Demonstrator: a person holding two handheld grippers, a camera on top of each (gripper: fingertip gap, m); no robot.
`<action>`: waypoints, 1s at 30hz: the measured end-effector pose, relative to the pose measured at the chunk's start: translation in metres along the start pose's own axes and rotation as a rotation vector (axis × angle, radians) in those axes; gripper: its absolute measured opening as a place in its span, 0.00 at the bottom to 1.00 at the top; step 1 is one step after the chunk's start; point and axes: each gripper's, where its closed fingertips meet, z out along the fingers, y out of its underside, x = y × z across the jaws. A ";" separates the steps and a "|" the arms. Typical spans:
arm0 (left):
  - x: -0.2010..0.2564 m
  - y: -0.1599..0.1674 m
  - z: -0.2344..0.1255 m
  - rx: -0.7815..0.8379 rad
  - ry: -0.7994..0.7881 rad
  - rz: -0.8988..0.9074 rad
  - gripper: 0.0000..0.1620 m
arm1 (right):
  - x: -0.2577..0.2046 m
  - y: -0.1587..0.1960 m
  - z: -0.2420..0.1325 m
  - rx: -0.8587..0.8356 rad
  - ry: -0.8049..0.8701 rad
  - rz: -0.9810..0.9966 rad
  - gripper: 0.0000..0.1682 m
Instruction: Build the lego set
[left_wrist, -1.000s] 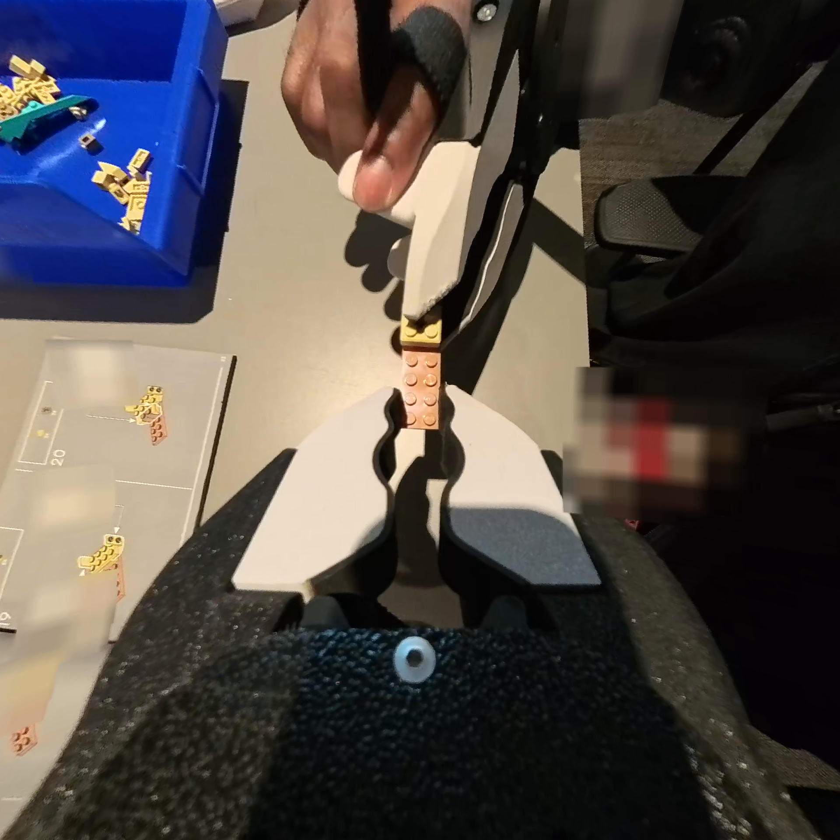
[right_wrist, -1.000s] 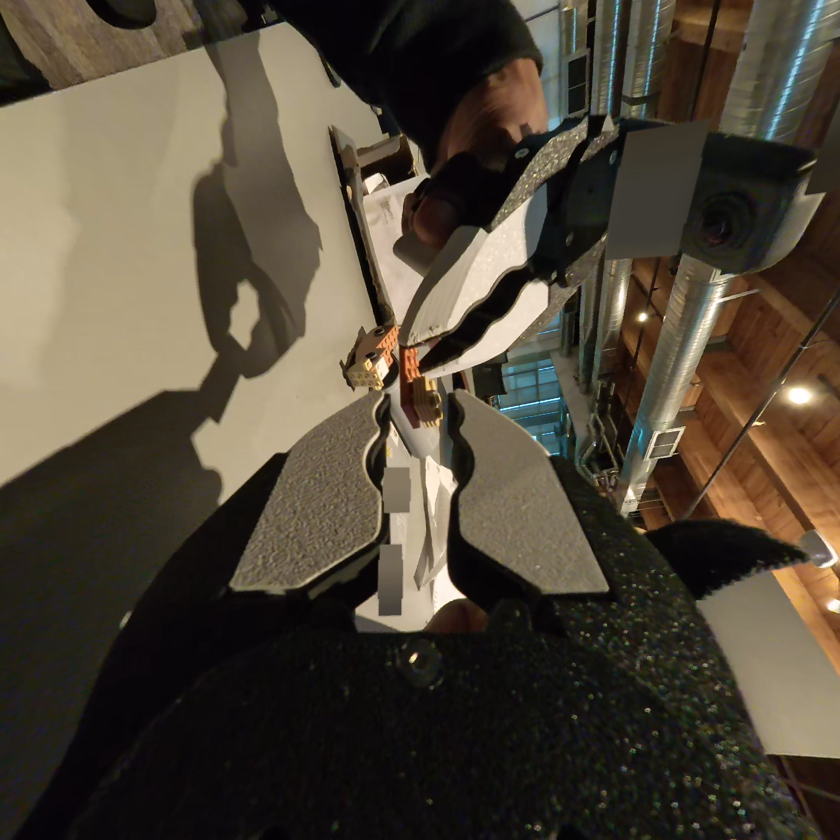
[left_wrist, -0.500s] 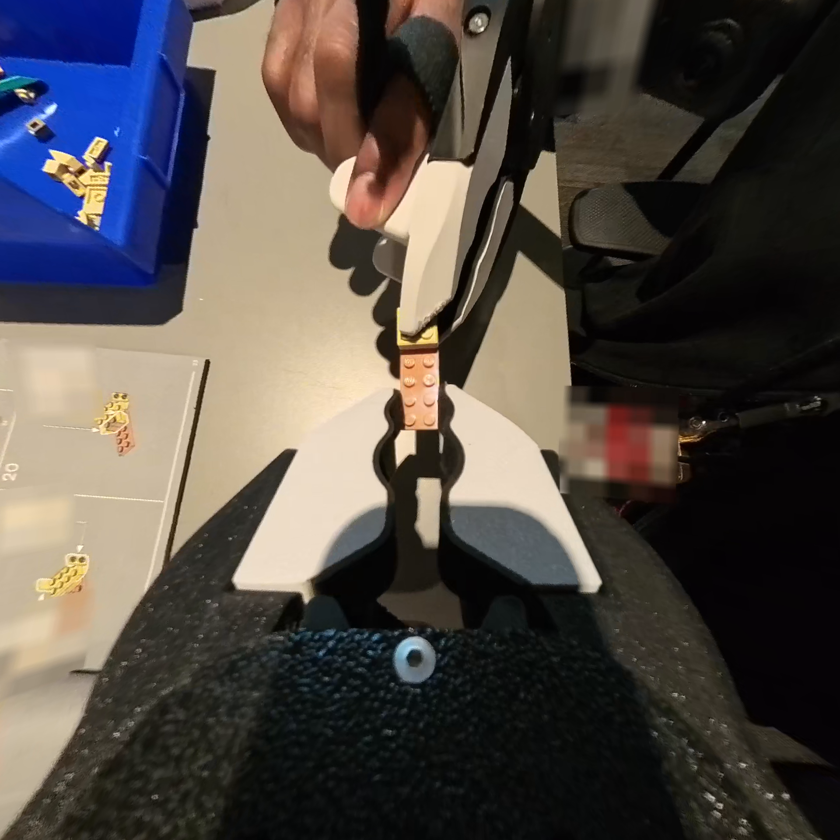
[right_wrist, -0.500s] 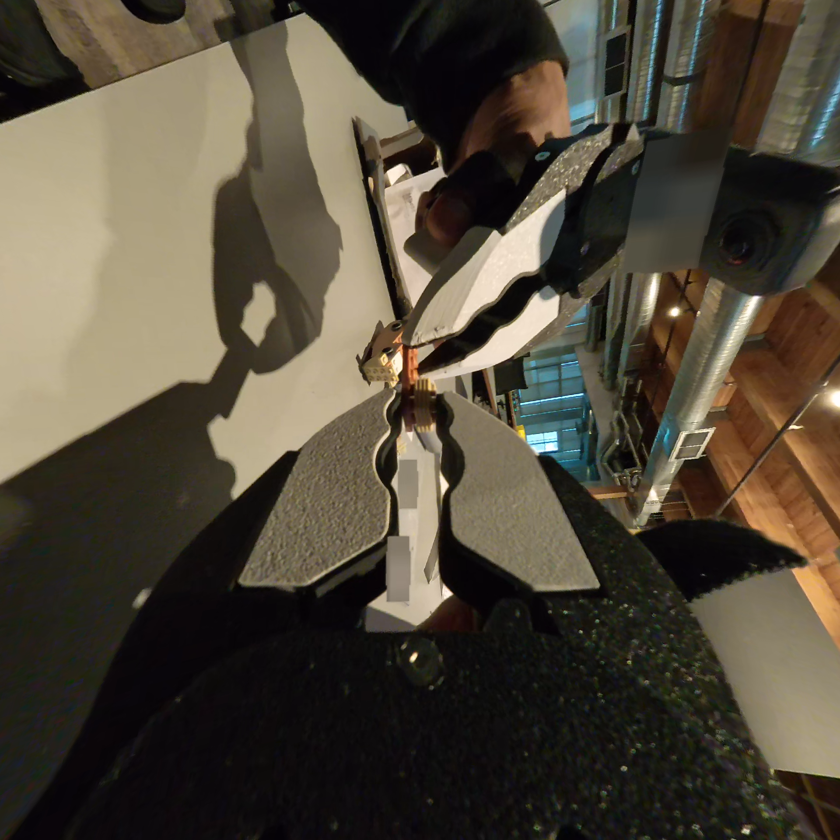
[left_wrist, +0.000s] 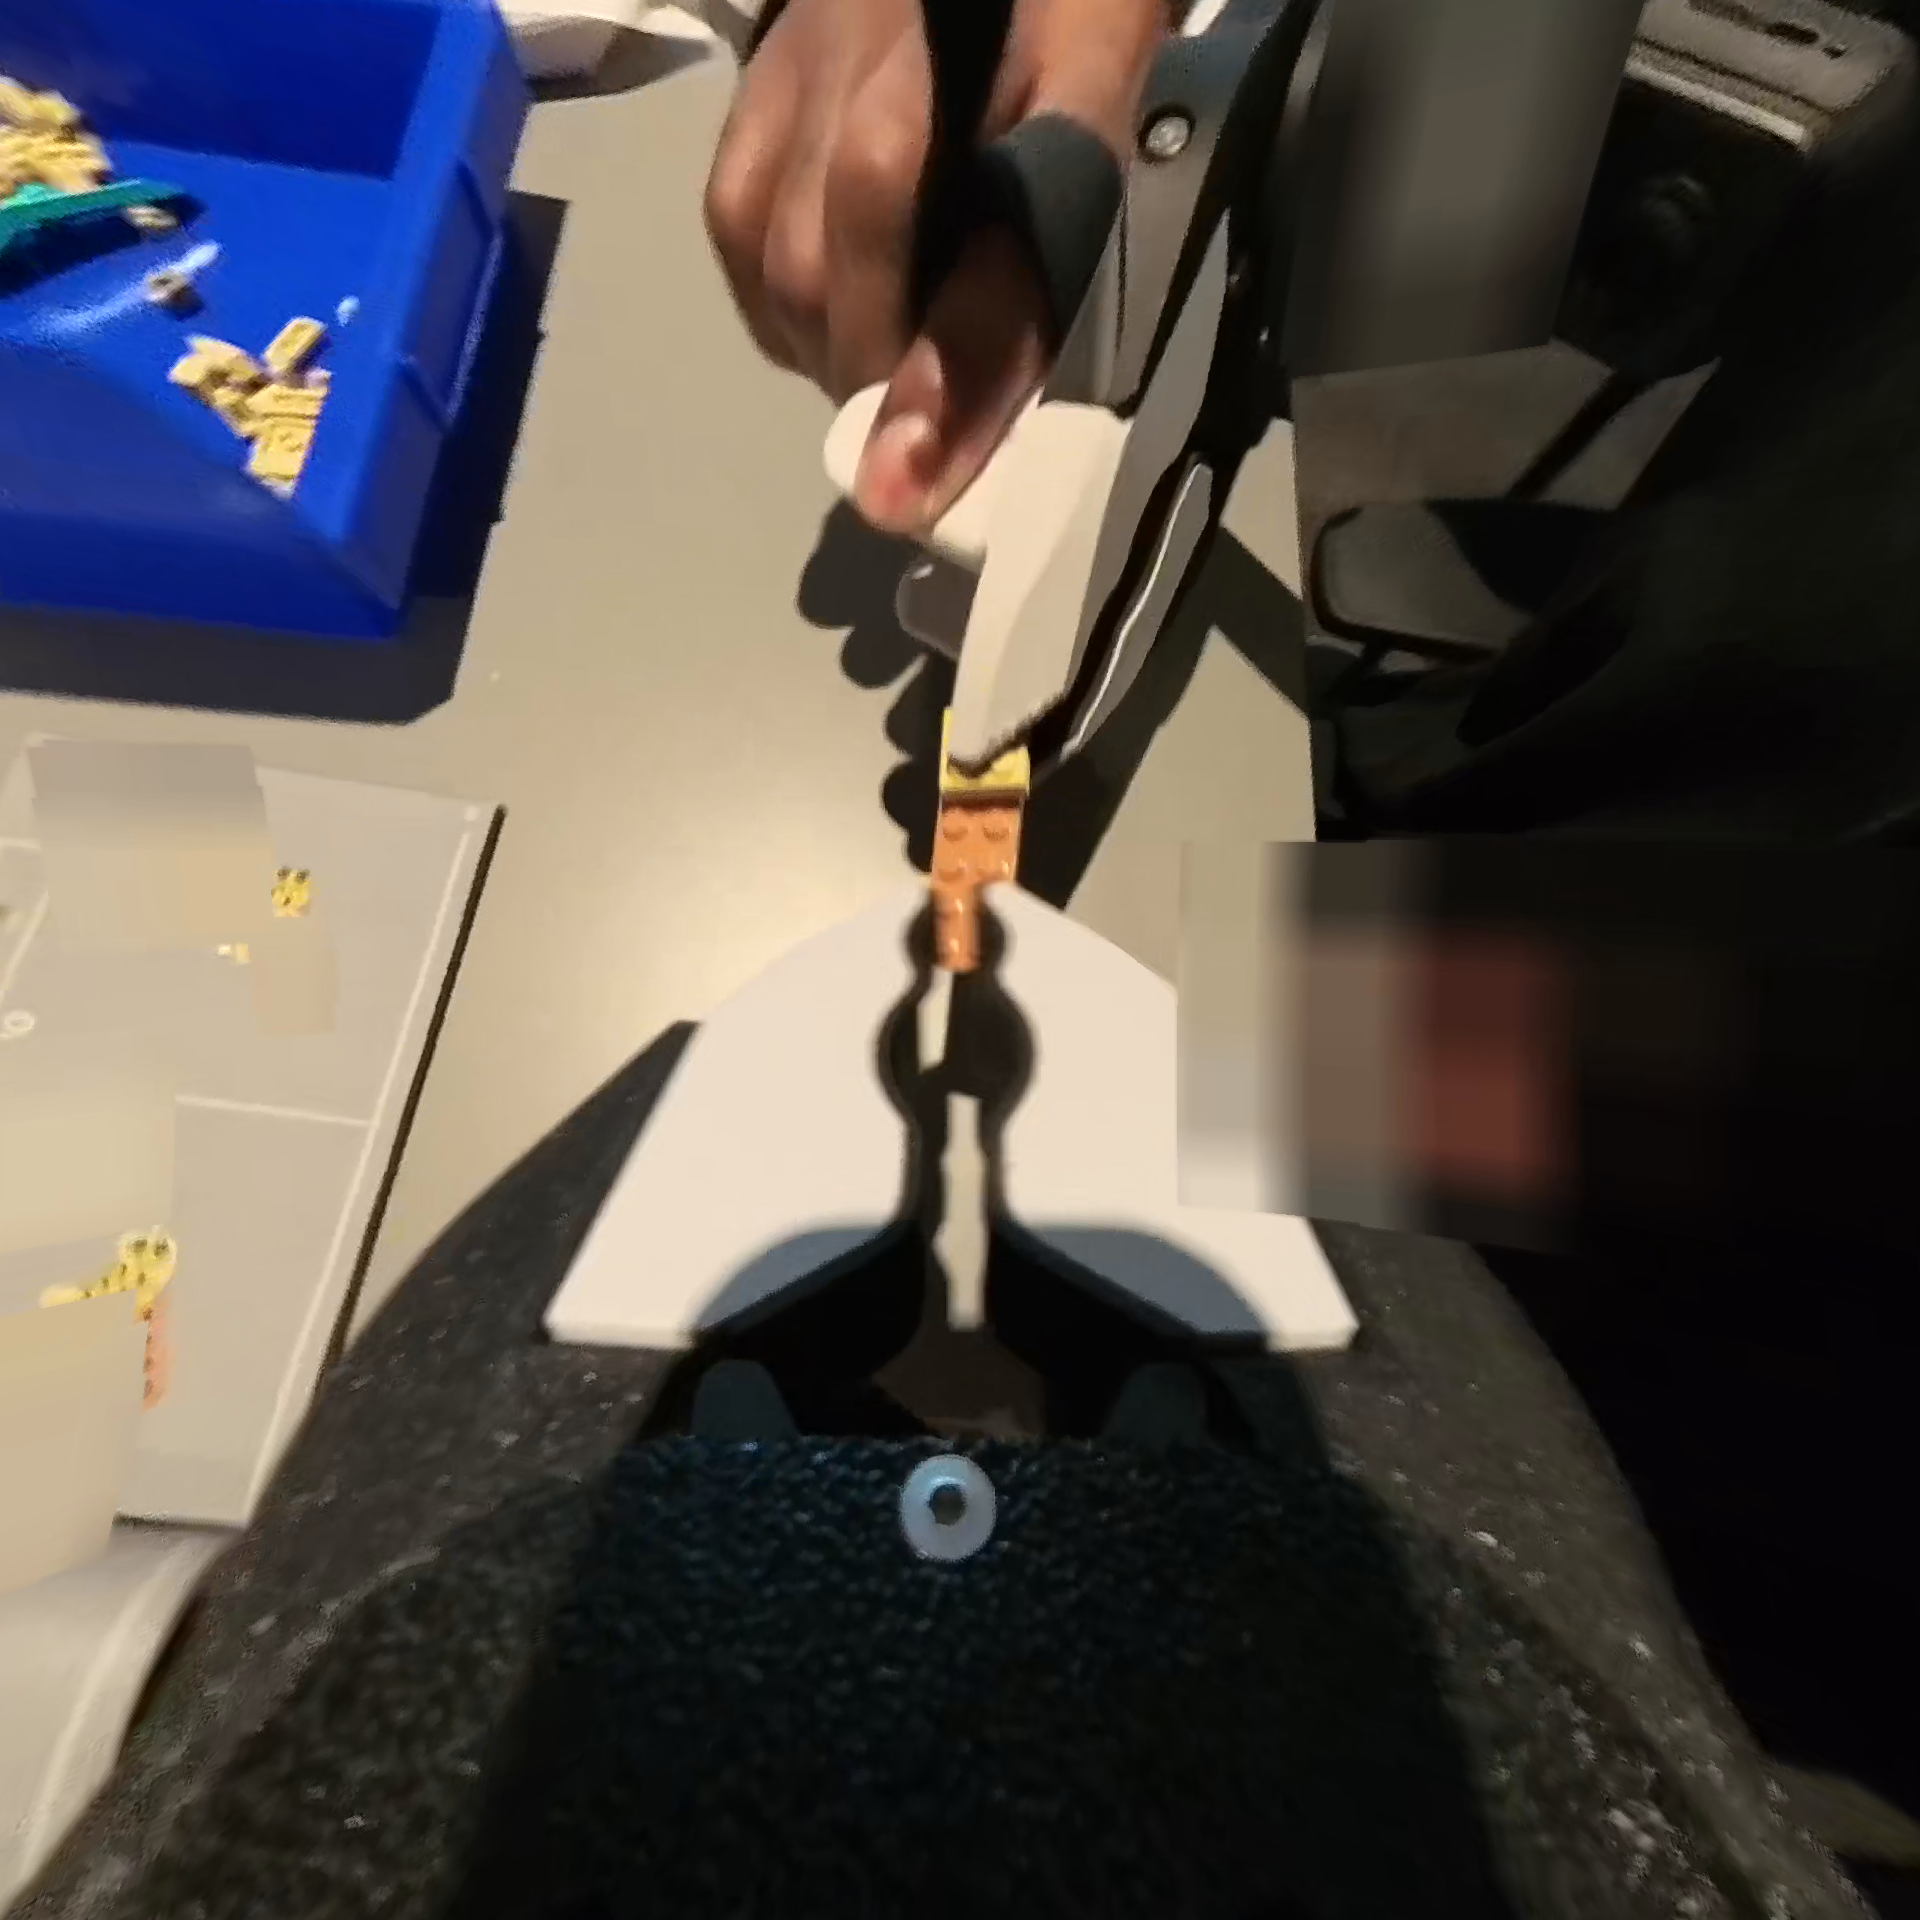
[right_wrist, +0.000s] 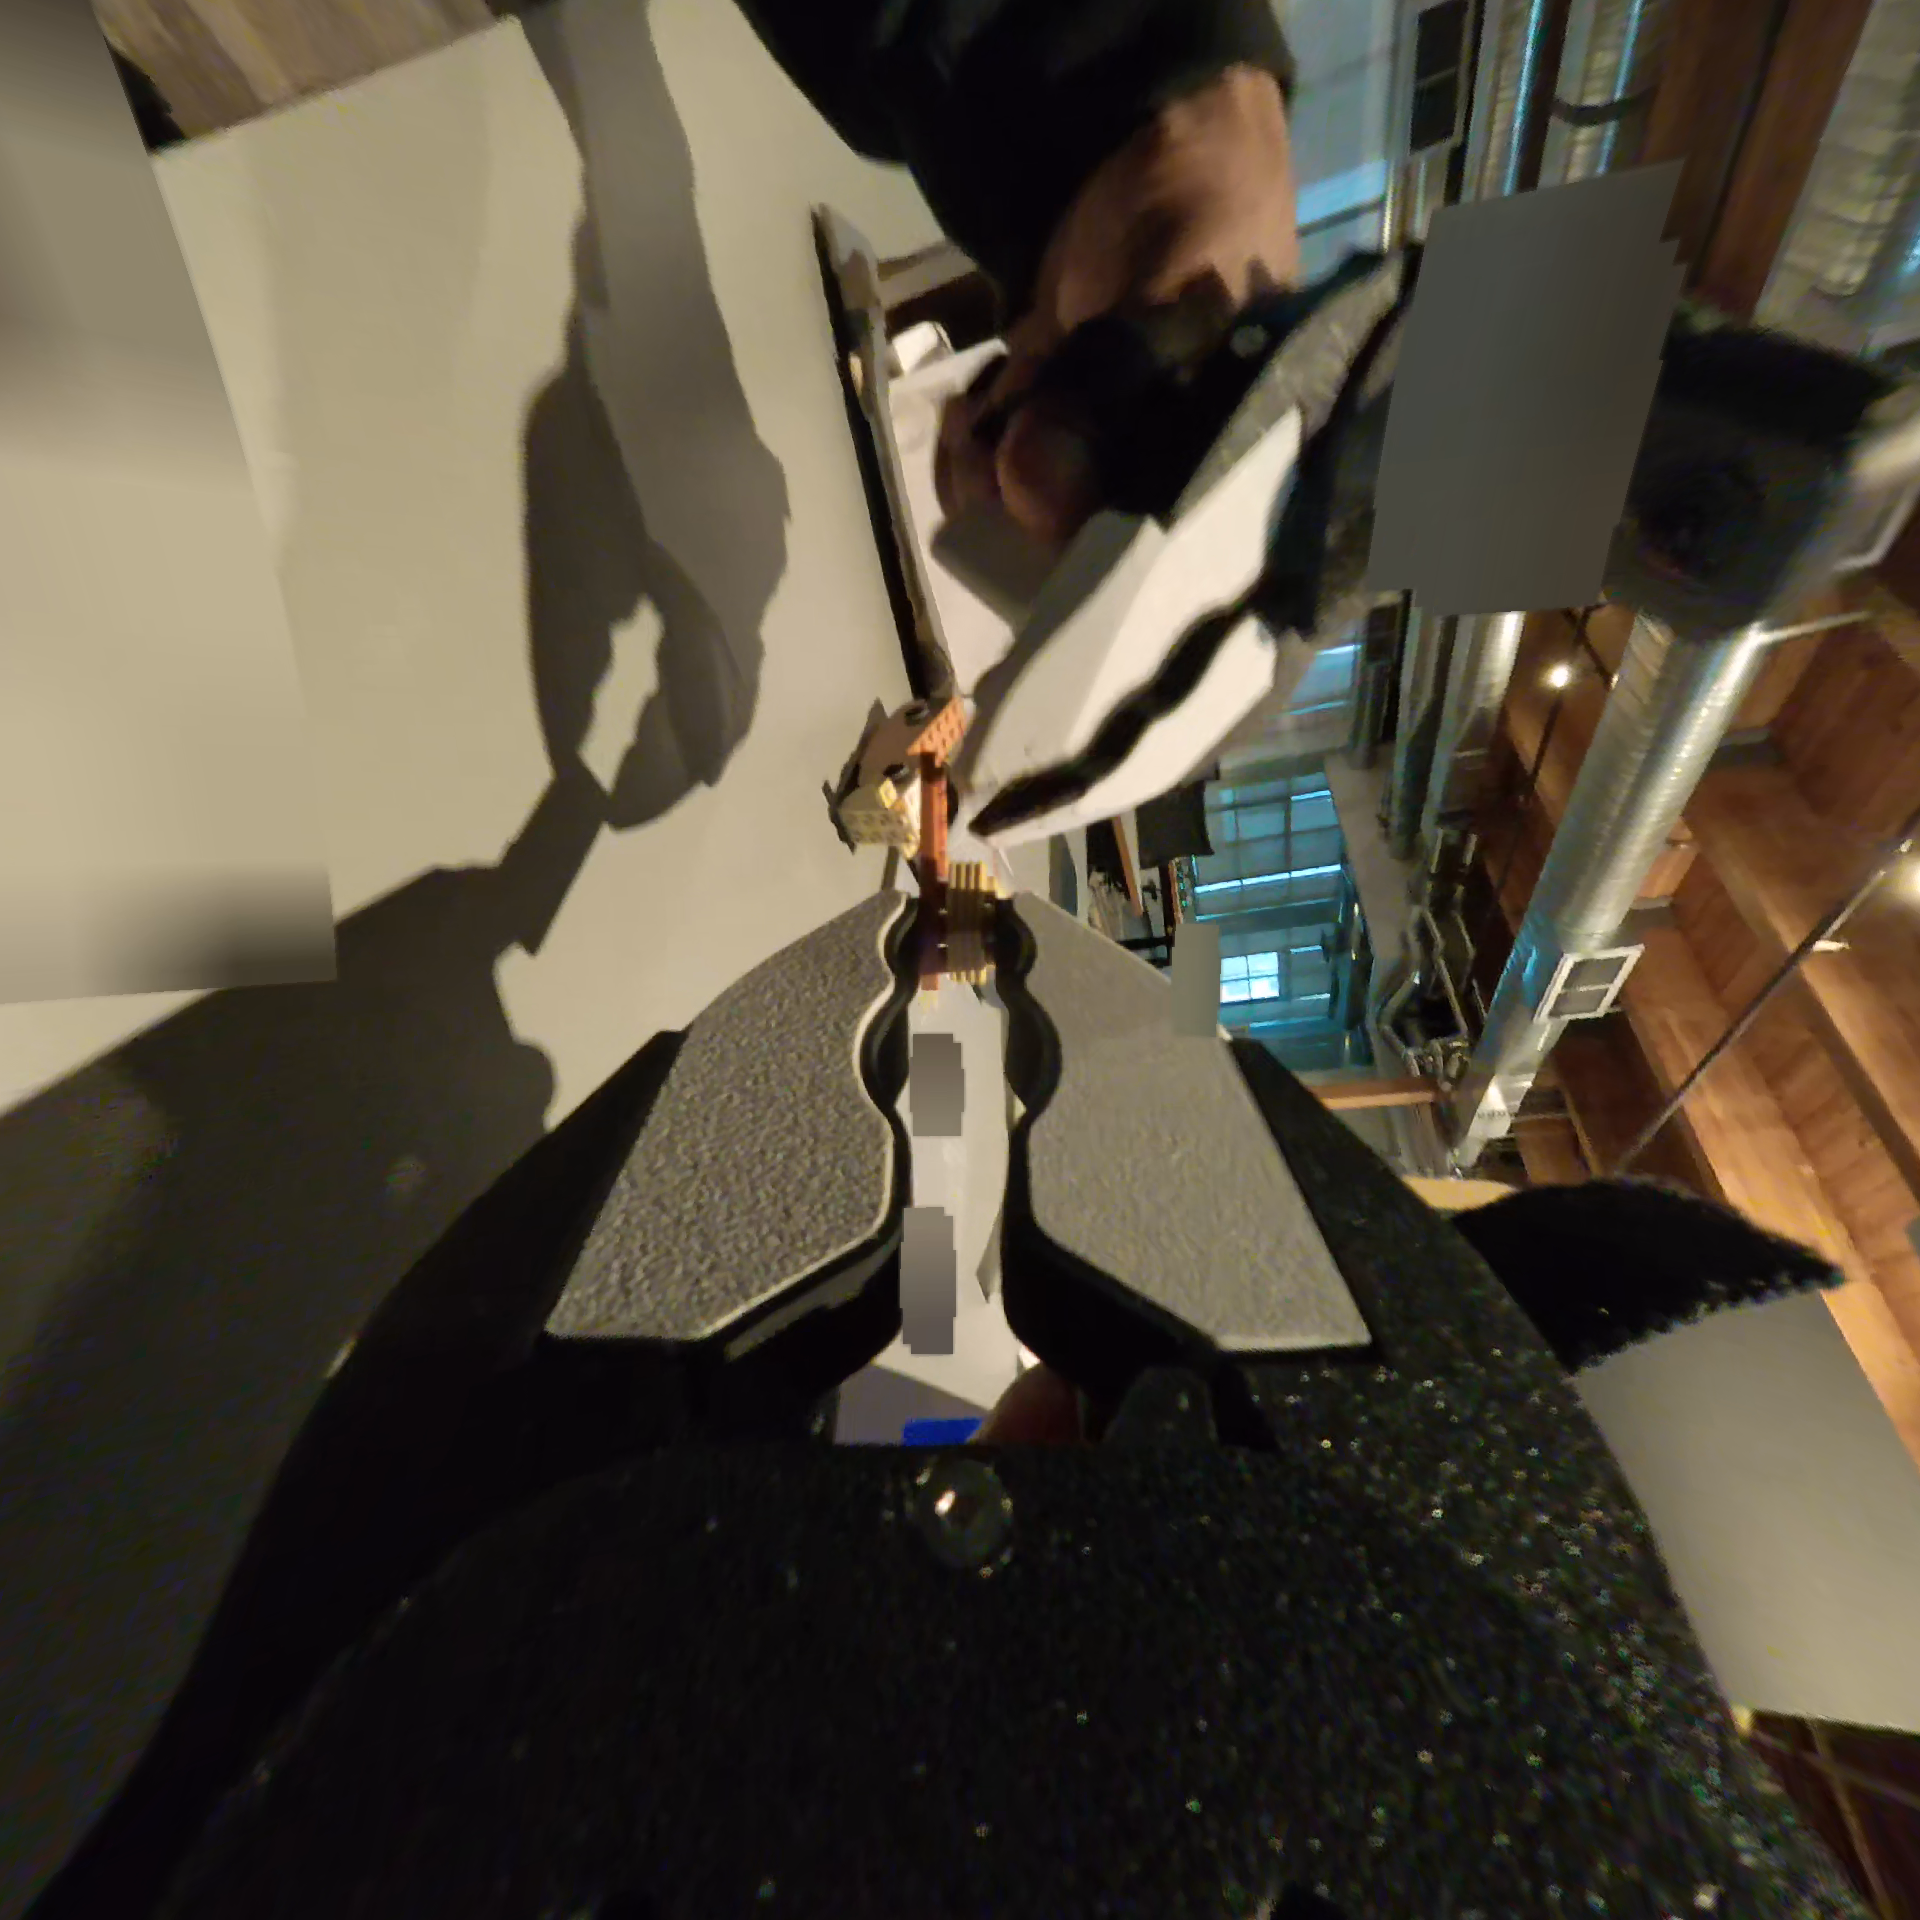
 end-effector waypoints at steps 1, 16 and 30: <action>0.000 0.001 -0.002 0.017 -0.016 -0.008 0.08 | 0.001 0.001 -0.001 -0.006 0.006 0.001 0.08; 0.007 0.008 -0.030 0.505 -0.348 0.306 0.24 | 0.022 -0.018 0.008 0.146 -0.003 0.277 0.08; -0.002 -0.013 -0.020 0.494 -0.332 0.505 0.13 | 0.024 -0.007 0.016 0.194 -0.063 0.624 0.08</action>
